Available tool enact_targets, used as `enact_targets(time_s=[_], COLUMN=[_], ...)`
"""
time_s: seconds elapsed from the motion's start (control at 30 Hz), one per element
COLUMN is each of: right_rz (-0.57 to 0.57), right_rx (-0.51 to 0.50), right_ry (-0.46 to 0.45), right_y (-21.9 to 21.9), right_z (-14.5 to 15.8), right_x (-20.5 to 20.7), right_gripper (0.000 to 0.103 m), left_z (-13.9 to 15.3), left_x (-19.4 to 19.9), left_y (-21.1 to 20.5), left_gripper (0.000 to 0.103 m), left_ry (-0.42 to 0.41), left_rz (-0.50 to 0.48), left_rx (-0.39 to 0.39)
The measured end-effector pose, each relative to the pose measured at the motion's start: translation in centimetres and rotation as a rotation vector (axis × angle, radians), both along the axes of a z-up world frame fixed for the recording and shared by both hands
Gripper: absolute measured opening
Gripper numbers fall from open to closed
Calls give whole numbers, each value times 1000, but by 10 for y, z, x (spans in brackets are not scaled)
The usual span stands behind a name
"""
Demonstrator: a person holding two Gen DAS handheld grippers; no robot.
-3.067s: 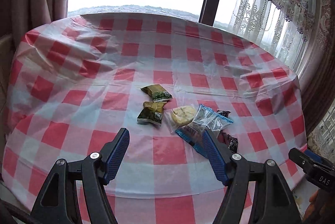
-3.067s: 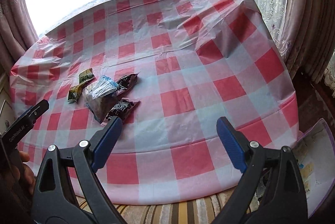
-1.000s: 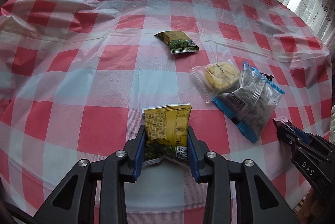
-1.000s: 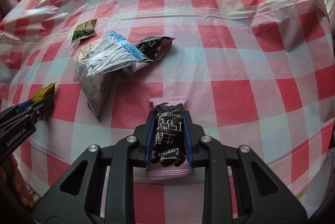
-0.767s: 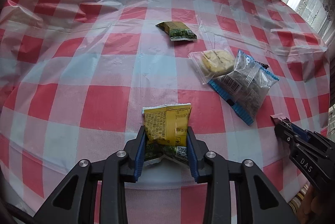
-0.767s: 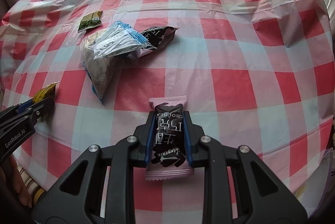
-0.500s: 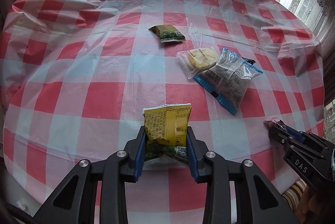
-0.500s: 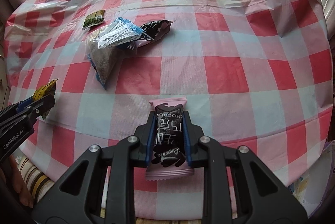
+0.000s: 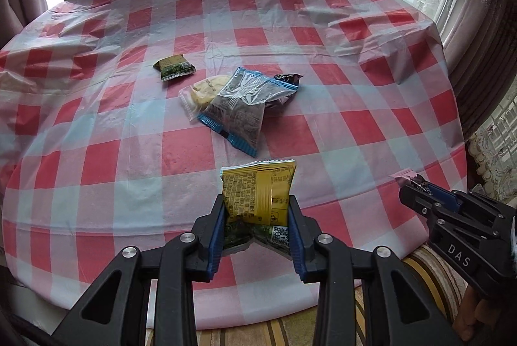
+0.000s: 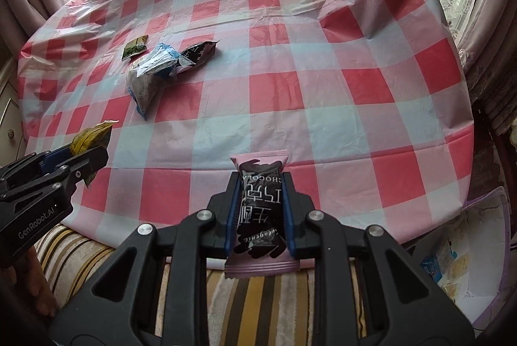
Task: Organize snacks
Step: 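Lift both held packets off the table, then carry the yellow-green bag and pink chocolate bar over the white box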
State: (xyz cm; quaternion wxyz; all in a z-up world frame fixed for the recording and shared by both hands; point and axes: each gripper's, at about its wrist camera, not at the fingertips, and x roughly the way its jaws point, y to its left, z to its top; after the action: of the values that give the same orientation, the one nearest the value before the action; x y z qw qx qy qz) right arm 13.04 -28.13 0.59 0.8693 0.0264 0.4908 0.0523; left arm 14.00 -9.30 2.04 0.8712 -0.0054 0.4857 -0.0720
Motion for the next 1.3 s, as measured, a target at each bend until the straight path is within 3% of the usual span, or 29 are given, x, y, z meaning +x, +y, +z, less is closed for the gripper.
enact_targets(time_s=[0.6,1.17,1.2,1.23,1.3], right_rz=[-219,-453,-462,-471,-487], right_rx=[-33,-44,-41,-39,-37], right_ry=[16,70,73,76,65], right_y=[-131,-236,-239,-241,-244], right_z=[-8,-25,-26,-26,-26], right_x=[-75,-128,-129,-129,-130], right_gripper=[27,30,36,52,75], left_z=[9,0,0,1,0], left_x=[-33,-84,-87,-90,-94], left_y=[-105,-221,-226,-230,-237], left_gripper=[36,36,36,39,46], left_ry=[43,181,186,193,206], left_rz=[-256,-595,-617,-643,-675], left_rx=[-103,-226,-241,-256,-260])
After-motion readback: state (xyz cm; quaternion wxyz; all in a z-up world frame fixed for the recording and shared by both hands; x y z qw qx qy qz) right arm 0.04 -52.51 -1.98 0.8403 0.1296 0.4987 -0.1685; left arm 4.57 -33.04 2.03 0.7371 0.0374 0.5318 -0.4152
